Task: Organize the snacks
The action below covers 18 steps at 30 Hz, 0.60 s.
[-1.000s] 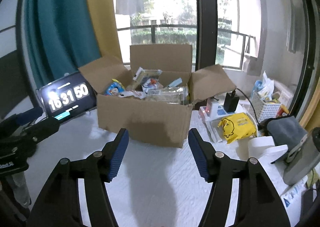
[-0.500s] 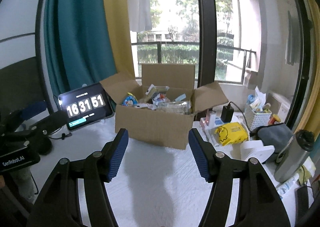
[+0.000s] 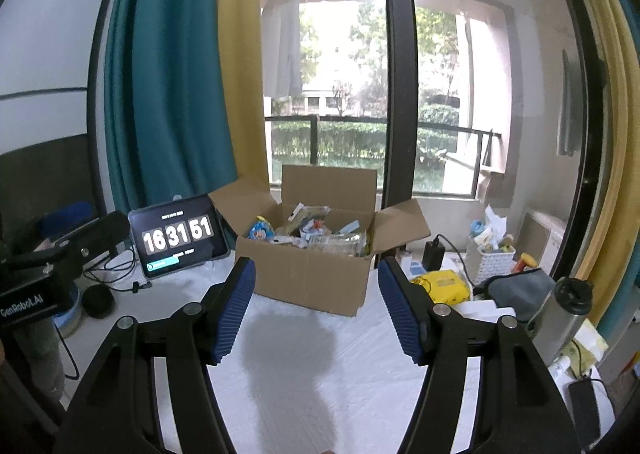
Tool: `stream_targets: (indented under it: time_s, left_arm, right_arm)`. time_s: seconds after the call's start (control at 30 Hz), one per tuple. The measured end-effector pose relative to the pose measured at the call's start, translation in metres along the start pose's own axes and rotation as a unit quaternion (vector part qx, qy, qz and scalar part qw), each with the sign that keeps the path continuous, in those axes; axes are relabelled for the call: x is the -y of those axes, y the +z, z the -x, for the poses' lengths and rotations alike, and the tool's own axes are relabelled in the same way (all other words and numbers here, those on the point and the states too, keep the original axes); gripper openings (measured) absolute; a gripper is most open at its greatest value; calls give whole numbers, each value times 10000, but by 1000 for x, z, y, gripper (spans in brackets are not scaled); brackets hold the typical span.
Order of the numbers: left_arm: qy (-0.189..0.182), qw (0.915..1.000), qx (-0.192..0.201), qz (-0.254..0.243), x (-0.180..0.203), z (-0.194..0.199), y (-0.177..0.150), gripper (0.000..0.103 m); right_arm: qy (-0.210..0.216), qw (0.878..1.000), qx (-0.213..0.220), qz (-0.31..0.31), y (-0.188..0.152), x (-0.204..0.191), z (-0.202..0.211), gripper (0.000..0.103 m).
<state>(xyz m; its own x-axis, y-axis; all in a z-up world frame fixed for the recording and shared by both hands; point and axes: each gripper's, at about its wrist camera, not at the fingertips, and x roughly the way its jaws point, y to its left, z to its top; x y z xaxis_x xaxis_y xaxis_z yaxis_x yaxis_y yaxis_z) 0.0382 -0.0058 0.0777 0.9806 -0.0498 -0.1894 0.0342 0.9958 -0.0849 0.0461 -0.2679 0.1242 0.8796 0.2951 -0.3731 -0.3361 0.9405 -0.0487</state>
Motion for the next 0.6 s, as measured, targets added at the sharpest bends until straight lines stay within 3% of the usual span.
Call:
stream_targets:
  time_s: [0.37, 0.6]
  left_arm:
    - [-68, 9991, 390, -150, 9, 27, 18, 91]
    - [-15, 9985, 525, -182, 10, 33, 24, 91]
  right_arm:
    - [-161, 9984, 535, 72, 17, 0, 44, 81]
    - [-268, 9965, 798, -1, 24, 5, 61, 82]
